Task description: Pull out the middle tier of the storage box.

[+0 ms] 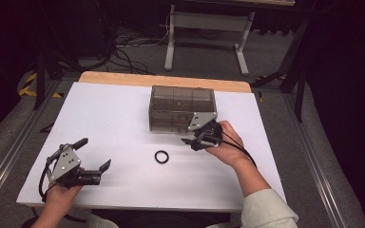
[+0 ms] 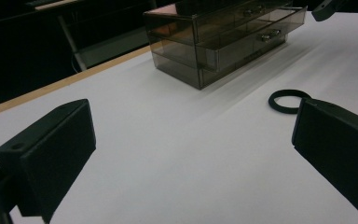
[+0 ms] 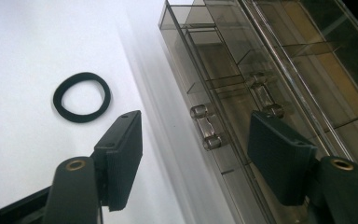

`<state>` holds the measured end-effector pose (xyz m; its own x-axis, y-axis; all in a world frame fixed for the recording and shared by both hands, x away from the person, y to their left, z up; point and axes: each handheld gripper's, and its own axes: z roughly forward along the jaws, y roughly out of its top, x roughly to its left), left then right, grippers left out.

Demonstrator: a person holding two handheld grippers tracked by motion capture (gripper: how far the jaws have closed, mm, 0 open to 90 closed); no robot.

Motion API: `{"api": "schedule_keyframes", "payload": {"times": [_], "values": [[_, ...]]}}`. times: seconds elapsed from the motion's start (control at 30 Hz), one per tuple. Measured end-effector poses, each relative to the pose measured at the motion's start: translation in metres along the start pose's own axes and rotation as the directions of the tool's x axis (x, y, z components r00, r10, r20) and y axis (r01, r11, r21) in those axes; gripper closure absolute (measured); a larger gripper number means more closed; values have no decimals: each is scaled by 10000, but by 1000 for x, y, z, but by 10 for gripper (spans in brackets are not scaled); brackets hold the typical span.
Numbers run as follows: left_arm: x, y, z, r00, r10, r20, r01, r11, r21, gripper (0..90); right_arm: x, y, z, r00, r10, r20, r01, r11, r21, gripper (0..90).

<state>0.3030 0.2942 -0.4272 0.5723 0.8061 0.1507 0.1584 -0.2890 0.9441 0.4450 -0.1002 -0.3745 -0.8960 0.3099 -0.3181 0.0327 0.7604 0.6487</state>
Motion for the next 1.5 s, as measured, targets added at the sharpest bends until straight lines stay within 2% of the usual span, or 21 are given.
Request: {"api": "schedule_keyframes", "payload": {"times": [0.23,0.5,0.83,1.07,1.2,1.43,1.47,1.5], "values": [[0,0,0,10000,17,3,-17,10000,10,4,-12,-3,5,9973,582,-442,-585,9983,-58,366],[0,0,0,10000,18,9,-18,10000,6,4,-20,-8,17,9932,1055,-485,-1043,9942,265,389],[0,0,1,10000,42,4,-42,10000,-19,4,-27,-13,30,9893,1344,-569,-1317,9901,486,447],[0,0,1,10000,44,8,-44,10000,-16,4,-28,-14,38,9898,1291,-604,-1247,9895,726,471],[0,0,1,10000,49,26,-49,10000,-5,4,-28,-14,41,9911,1264,-426,-1230,9897,735,483],[0,0,1,10000,45,22,-45,10000,-14,4,-25,-12,46,9949,986,-207,-962,9908,956,573],[0,0,1,10000,46,18,-46,10000,-15,4,-25,-12,46,9963,833,-227,-805,9913,1039,582],[0,0,1,10000,88,-9,-88,10000,-10,4,-24,-12,47,9957,909,-194,-884,9906,1046,591]]}}
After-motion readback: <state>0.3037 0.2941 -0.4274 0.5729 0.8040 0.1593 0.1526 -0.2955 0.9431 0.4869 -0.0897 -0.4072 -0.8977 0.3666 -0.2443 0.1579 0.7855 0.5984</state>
